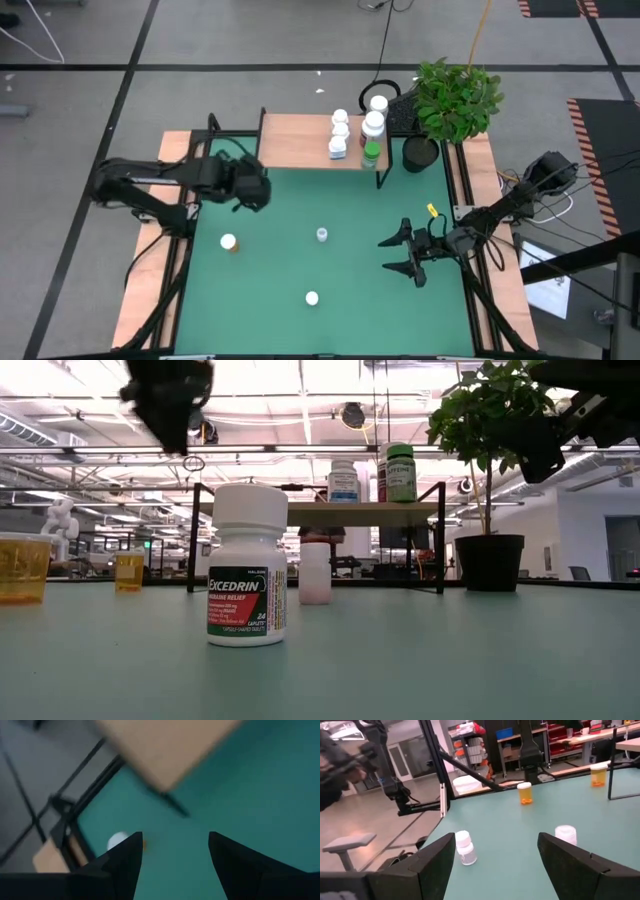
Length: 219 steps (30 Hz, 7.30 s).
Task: Pick and place medicine bottles onto shelf by color
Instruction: Put the top big orange pill bottle on the shelf, then align the big orange pill bottle with the other big orange pill bottle on the shelf
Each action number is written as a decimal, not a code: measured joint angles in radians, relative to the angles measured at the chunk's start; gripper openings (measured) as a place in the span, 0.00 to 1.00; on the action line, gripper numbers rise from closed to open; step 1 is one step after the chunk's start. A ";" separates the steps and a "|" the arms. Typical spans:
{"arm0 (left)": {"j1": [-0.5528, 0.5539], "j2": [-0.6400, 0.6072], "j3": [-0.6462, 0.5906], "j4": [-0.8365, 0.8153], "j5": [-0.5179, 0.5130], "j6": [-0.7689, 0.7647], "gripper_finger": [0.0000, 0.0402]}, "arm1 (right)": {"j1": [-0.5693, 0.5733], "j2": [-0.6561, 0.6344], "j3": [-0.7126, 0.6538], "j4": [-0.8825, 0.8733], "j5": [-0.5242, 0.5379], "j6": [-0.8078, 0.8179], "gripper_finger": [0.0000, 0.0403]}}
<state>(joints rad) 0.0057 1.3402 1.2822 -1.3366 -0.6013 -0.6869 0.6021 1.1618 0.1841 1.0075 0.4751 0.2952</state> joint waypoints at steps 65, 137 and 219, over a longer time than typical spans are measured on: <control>0.799 -0.147 -0.672 0.680 0.342 0.260 0.55 | -0.007 0.000 0.000 0.012 0.026 0.018 0.69; 0.563 0.648 0.719 0.402 0.386 0.394 0.56 | -0.071 0.000 0.000 -0.078 0.023 0.034 0.69; 0.418 0.362 0.635 0.104 0.264 0.438 0.96 | -0.070 0.000 0.000 -0.110 0.023 0.102 0.69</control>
<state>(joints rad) 0.4239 1.7020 1.9173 -1.2329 -0.3374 -0.2488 0.5320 1.1618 0.1841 0.8970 0.4980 0.3977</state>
